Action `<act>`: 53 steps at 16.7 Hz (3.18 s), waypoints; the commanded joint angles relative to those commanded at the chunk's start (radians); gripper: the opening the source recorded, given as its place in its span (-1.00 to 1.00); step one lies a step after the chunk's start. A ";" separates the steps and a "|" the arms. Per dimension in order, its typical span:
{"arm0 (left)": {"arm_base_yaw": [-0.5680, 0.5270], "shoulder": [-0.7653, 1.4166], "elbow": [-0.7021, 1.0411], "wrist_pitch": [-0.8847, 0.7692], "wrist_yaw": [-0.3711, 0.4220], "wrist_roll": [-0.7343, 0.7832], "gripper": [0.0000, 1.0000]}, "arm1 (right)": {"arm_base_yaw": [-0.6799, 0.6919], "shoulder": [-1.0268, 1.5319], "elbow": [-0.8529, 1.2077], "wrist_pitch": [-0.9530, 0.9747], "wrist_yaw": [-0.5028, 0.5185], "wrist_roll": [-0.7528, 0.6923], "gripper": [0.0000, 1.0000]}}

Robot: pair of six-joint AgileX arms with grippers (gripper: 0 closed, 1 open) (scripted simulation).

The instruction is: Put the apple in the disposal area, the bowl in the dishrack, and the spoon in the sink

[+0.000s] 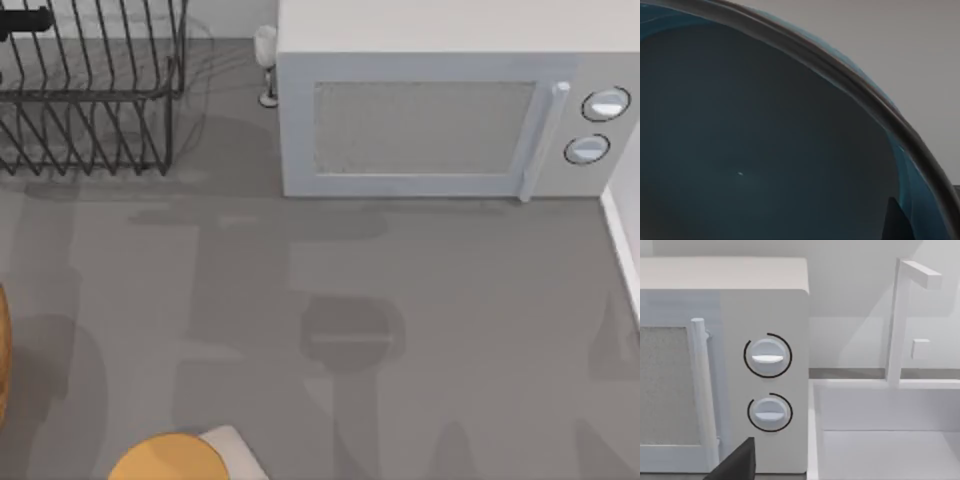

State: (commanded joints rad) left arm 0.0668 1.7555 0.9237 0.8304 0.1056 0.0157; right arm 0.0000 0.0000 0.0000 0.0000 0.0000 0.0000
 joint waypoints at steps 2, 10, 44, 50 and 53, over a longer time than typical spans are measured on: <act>0.000 0.000 0.000 0.000 0.000 0.000 -0.55 | 0.000 0.000 0.000 0.000 0.000 0.000 1.00; 0.000 0.000 0.000 0.000 0.000 0.000 0.66 | 0.000 0.000 0.000 0.000 0.000 0.000 1.00; -0.051 -1.374 -0.728 -0.655 -0.083 -0.014 1.00 | 0.000 0.000 0.000 0.000 0.000 0.000 1.00; -0.064 -1.719 -0.907 -0.816 -0.104 -0.013 1.00 | 0.000 0.000 0.000 0.000 0.000 0.000 1.00; -0.067 -1.755 -0.924 -0.830 -0.106 -0.016 1.00 | 0.000 0.000 0.000 0.000 0.000 0.000 1.00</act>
State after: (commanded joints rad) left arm 0.0000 0.0000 0.0000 0.0000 0.0000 0.0000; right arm 0.0000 0.0000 0.0000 0.0000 0.0000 0.0000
